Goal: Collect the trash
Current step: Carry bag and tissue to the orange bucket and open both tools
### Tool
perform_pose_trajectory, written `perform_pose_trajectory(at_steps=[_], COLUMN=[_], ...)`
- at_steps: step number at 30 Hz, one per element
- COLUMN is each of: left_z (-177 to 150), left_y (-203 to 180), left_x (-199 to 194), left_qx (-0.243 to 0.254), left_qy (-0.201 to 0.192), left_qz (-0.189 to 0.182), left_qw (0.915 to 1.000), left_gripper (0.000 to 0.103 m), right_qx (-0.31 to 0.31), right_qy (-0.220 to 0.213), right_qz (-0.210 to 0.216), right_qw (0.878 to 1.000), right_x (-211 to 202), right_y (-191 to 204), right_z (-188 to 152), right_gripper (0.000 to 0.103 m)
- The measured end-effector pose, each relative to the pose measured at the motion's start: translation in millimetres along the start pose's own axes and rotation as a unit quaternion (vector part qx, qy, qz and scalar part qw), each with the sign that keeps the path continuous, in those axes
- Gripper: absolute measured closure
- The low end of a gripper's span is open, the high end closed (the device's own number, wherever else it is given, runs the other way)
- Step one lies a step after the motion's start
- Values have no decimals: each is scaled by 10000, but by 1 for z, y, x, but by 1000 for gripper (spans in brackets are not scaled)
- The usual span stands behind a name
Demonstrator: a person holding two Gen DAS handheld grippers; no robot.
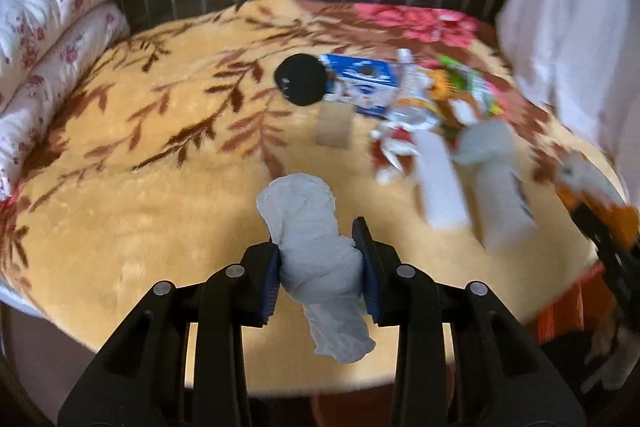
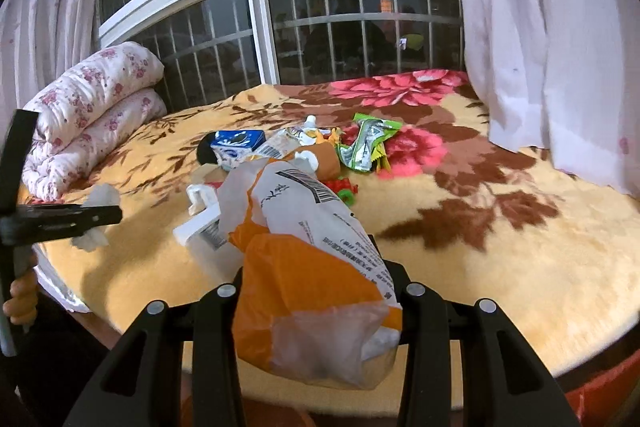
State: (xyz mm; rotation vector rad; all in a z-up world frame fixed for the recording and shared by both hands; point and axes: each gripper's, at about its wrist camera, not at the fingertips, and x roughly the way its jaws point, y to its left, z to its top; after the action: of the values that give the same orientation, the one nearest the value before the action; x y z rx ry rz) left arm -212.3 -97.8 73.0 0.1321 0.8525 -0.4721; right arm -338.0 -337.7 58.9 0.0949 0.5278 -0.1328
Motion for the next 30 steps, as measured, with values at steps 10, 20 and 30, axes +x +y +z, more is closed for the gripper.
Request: perform_pose_trajectory(at_steps=[10,20,30], left_z=[-99,-166,-185], left_y=[-50,-52,-56], left_x=[-34,17,55], left_qx=[1233,1345,1447], left_qy=[219,1312,2113], left_qz=[-691,-940,-729], left_qw=[9897,9777,9639], left_gripper=[70,70,32], right_qx=[-185,-341,-384], right_qy=[901,2002,2757], right_qz=[265,172,131], right_qw=[9954,9790,9604], right_x=[-53,-31,6], right_y=[42,79,84], right_z=[-57,-132,-172], right_gripper=[62,62,39])
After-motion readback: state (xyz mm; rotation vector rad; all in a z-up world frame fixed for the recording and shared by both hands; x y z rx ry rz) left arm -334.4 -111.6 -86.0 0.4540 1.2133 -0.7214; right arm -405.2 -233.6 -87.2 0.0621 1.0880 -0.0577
